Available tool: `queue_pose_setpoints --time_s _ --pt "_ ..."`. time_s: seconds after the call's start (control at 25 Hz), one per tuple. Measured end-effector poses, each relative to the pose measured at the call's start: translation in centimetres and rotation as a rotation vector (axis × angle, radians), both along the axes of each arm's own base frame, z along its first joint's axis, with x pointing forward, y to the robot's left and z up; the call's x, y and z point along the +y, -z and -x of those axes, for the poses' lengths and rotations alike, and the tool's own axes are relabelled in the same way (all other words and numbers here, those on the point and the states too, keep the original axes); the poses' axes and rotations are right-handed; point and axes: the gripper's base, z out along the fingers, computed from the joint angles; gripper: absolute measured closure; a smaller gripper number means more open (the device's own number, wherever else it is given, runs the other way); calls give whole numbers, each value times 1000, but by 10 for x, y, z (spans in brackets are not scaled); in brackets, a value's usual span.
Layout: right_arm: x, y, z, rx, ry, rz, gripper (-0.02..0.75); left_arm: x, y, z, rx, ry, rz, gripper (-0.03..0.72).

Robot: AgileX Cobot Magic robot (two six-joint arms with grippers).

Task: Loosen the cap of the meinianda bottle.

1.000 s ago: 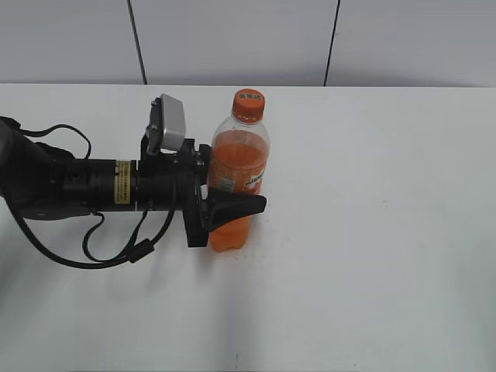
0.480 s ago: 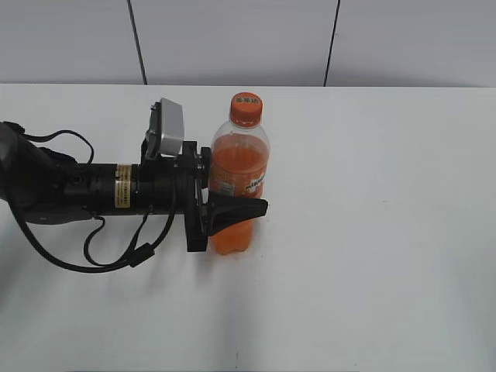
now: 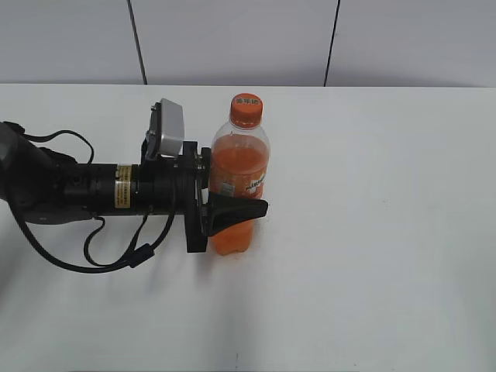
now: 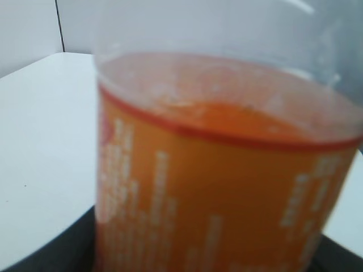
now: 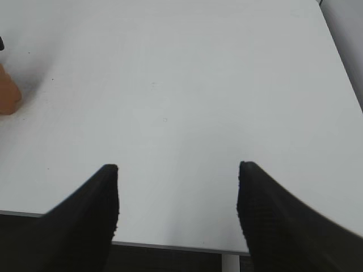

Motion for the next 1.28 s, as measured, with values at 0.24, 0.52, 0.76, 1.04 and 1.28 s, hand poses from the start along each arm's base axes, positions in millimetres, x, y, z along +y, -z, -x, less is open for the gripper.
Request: queue_pose_setpoints --time_s 0.24,0.52,0.76,1.04,1.28 --pt "0 0 0 -1 0 0 244 -5 0 0 5 -17 5 267" --pt "0 0 0 -1 0 0 244 -21 0 6 21 -34 15 267" --pt "0 0 0 -1 0 0 244 -21 1 5 26 -45 21 267" --pt "0 -18 -7 14 26 -58 244 -21 1 5 26 -44 20 267" --pt "1 -49 -51 243 7 -106 243 -21 1 5 26 -44 20 267"
